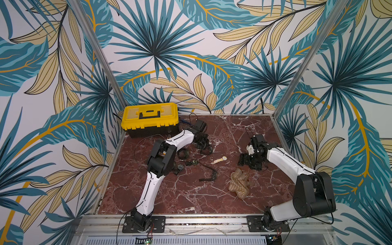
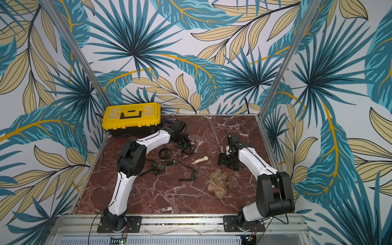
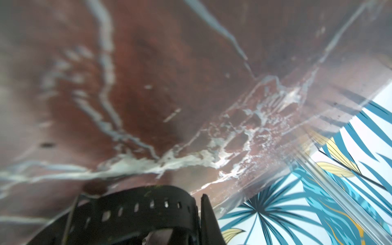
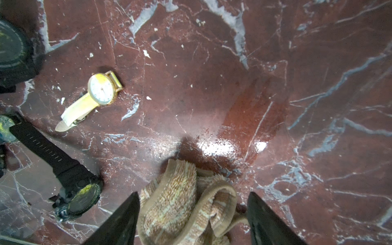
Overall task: Wipe the watch dial
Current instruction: Pick up the watch at the center of the board, then pick up the cleaning item at the center of the board.
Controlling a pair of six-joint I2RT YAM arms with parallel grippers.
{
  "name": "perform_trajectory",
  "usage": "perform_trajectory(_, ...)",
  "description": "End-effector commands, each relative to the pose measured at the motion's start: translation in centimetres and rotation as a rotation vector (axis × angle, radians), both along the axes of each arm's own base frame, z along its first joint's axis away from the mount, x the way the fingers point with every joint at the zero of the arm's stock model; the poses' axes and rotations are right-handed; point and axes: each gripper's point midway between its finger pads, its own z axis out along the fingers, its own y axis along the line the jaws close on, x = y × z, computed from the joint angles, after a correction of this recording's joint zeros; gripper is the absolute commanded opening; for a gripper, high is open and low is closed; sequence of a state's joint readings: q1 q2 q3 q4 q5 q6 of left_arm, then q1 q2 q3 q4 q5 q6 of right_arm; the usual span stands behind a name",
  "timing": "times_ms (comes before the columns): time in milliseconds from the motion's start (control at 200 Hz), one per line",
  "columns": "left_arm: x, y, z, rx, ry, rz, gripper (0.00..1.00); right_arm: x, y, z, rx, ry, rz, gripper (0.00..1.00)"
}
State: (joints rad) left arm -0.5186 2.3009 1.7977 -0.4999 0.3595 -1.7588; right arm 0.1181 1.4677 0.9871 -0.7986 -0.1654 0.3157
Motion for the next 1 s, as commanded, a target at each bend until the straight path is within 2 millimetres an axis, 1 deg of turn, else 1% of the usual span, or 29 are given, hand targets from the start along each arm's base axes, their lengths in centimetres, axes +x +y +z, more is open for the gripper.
perform_trajectory(0,1.3,-0.8,2.9,-0.087,-0.139,-0.061,0.00,-1.6,-0.1,1.2,0.000,0.033,-0.011,0.79)
perform_trajectory(140,1.3,-0.5,5.7,-0.112,-0.255,-0.146,0.00,-3.3,0.3,1.2,0.011,0.065,-0.012,0.76)
perform_trajectory(170,1.1,-0.2,6.0,-0.113,-0.271,-0.153,0.00,-3.6,0.5,1.1,0.012,0.072,-0.007,0.75)
perform_trajectory(185,1.3,-0.3,6.7,-0.126,-0.302,-0.158,0.00,-3.8,0.6,1.0,0.010,0.077,-0.003,0.74)
perform_trajectory(225,1.3,0.0,7.4,-0.139,-0.341,-0.167,0.00,-4.2,1.0,0.9,0.007,0.089,0.005,0.72)
perform_trajectory(315,0.9,0.9,8.8,-0.143,-0.408,-0.191,0.00,-4.8,1.8,0.0,0.008,0.112,0.018,0.69)
perform_trajectory(441,0.2,1.2,11.2,-0.145,-0.504,-0.265,0.00,-5.2,2.4,-1.6,-0.016,0.157,0.020,0.68)
perform_trajectory(506,-0.2,1.2,12.2,-0.149,-0.545,-0.302,0.00,-4.9,2.4,-2.5,-0.043,0.158,0.011,0.66)
perform_trajectory(546,-0.5,1.2,12.7,-0.147,-0.563,-0.317,0.00,-4.3,2.6,-3.0,-0.041,0.127,0.002,0.64)
perform_trajectory(616,-1.0,1.5,13.2,-0.140,-0.583,-0.331,0.00,-3.5,3.1,-3.7,-0.015,0.103,-0.025,0.61)
perform_trajectory(686,-1.4,1.5,13.8,-0.143,-0.608,-0.350,0.00,-3.3,3.3,-4.4,-0.014,0.124,-0.039,0.58)
perform_trajectory(771,-1.8,1.3,14.8,-0.162,-0.641,-0.371,0.00,-3.5,3.5,-5.0,-0.021,0.151,-0.041,0.49)
perform_trajectory(846,-2.2,1.2,15.4,-0.180,-0.663,-0.391,0.00,-3.7,3.3,-5.0,-0.036,0.152,-0.050,0.40)
perform_trajectory(911,-2.5,1.0,15.9,-0.188,-0.682,-0.410,0.00,-3.6,2.9,-4.1,-0.050,0.114,-0.062,0.29)
perform_trajectory(996,-2.9,0.8,16.5,-0.193,-0.707,-0.425,0.00,-3.0,2.7,-1.8,-0.046,0.016,-0.073,0.15)
